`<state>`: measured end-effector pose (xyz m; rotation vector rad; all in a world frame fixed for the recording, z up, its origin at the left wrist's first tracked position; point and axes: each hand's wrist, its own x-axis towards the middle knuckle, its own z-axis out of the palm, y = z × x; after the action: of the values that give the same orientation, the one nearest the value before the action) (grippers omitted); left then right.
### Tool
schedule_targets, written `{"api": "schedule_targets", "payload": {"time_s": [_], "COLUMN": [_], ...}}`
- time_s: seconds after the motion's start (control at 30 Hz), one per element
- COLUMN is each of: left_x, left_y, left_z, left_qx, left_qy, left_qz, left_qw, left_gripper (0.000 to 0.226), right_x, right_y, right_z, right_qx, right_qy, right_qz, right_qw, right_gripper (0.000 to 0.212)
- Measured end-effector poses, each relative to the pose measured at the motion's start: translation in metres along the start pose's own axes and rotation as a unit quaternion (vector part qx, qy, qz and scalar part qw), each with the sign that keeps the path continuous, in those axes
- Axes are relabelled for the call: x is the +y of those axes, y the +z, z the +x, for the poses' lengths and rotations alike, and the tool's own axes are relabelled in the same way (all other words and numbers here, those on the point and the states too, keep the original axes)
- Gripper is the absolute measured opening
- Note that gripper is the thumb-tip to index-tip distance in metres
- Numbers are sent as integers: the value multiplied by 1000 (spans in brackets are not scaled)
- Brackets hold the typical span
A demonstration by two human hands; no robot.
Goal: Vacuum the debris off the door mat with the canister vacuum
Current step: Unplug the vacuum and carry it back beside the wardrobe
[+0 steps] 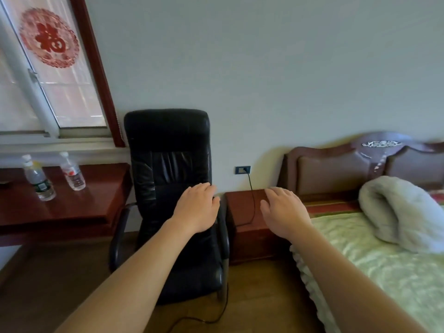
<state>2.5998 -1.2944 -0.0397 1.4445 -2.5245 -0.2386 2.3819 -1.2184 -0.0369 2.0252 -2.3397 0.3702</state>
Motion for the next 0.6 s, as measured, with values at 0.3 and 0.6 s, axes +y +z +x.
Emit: {"api": "schedule_targets", "payload": {"time_s": [0.3,0.6], "left_x": [-3,12], "left_y": [34,63], "left_z": [110,196], "left_qx": [11,-6], "left_qy": [67,102], "left_qz": [-27,-20], "left_qw": [997,995], "left_gripper": [24,27], "right_x": [38,85], "right_y": [17,35], "right_z": [53,102], "right_qx": [25,32], "right_qy": [92,140], "right_qz": [-10,7], "right_qw": [995,990], "right_gripper": [43,49]}}
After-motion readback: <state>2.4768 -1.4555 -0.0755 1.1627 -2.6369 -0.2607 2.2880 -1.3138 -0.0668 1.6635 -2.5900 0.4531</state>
